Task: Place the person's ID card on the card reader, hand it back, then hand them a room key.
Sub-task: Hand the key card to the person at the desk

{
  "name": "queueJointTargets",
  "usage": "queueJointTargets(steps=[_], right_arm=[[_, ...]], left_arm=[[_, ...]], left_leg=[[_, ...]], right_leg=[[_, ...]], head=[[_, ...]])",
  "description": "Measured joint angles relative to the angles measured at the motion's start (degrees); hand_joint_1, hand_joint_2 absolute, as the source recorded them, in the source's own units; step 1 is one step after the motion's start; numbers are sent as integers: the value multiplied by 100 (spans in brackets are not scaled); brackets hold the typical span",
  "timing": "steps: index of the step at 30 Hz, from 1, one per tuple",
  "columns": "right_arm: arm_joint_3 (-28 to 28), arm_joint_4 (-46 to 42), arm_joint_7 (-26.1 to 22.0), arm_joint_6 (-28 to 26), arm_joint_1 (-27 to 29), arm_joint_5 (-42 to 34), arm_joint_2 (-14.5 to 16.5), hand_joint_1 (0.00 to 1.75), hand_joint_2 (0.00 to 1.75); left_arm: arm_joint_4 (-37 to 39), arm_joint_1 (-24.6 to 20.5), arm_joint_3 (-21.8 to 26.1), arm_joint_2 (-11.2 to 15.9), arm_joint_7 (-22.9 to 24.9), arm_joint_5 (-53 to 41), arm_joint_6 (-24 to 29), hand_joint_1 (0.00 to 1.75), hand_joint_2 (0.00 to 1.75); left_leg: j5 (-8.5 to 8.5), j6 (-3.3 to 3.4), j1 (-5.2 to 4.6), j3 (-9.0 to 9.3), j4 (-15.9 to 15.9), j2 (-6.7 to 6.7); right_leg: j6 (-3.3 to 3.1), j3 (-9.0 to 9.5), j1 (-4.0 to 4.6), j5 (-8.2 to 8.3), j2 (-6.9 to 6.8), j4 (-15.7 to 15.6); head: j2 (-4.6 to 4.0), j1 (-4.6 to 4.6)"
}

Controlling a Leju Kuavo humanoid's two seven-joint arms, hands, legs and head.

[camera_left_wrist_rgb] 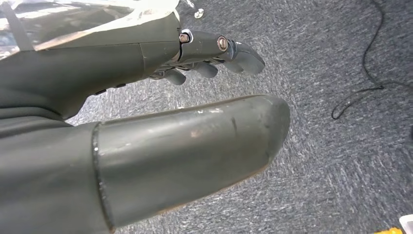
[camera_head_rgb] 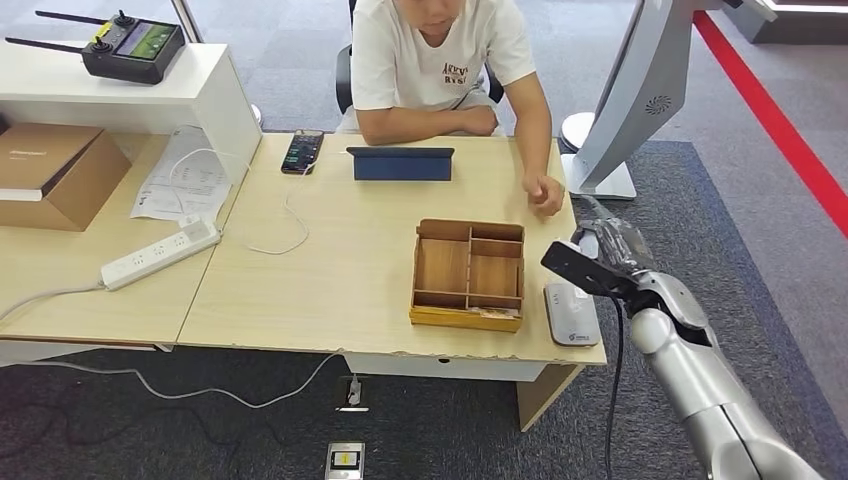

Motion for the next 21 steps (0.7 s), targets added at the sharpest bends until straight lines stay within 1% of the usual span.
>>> queueJointTargets(steps=[5,9,16,21], right_arm=[[-2,-92,-131,-36,-314,129,8,175,175],[9,-5,-257,-110,-773,410,88,175,175],[238,589,-332,-414,-1492,1520,419,175,175],[433,1080,-284,-574,-1838,1865,657,175,175]], left_arm=[[0,1,0,0,-33,-59,-12,0,0],[0,-1,0,0,-55,-109,-30,0,0],[0,-7,-2,11,-121,-279,-91,0,0],[0,-9,-4,31,-151,-325,-91,0,0]], left_leg=[[0,0,0,-7,0,-2],[1,-1,0,-8,0,-1],[1,-2,4,-10,0,-2],[1,-2,5,-11,0,-2]], right_leg=[[0,-3,0,0,0,1],[0,-5,0,1,1,2],[-1,-6,3,1,0,4],[-1,-6,3,1,0,5]], head=[[0,0],[0,0],[0,0],[0,0]])
